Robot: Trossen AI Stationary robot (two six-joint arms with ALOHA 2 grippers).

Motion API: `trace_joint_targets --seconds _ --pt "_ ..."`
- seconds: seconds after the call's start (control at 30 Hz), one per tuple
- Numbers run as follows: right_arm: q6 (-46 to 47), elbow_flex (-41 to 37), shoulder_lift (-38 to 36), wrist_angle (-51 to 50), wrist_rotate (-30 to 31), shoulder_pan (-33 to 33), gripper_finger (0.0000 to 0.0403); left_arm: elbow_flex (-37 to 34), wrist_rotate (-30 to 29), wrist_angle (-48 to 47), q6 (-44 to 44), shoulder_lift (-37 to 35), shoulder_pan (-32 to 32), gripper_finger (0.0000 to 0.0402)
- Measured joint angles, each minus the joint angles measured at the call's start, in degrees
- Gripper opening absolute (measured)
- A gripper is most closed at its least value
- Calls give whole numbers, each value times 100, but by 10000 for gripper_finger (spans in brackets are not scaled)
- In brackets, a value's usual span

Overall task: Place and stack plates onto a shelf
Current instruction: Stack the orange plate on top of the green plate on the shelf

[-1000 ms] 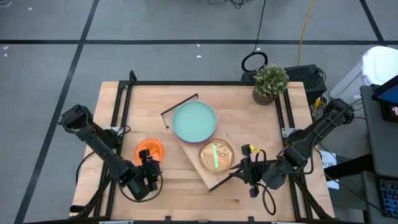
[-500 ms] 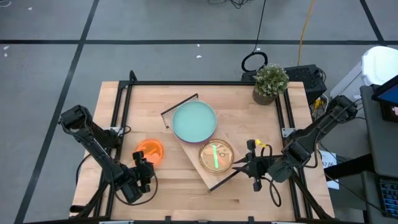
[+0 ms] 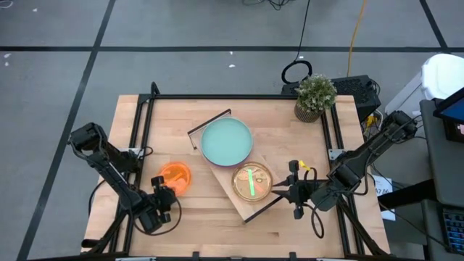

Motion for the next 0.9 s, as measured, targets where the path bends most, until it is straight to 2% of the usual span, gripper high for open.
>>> trace_joint_targets --seconds 0.13,0.5,0.7,0.9 --pt "46 0 0 0 0 0 68 -157 124 169 91 -8 4 127" --pt "181 0 0 0 0 2 68 -279 111 312 389 -13 -2 116" --pt "181 0 0 0 -1 2 68 -281 162 329 587 -9 -2 70" --pt "181 0 0 0 -2 2 68 -281 163 349 577 -7 -2 47"
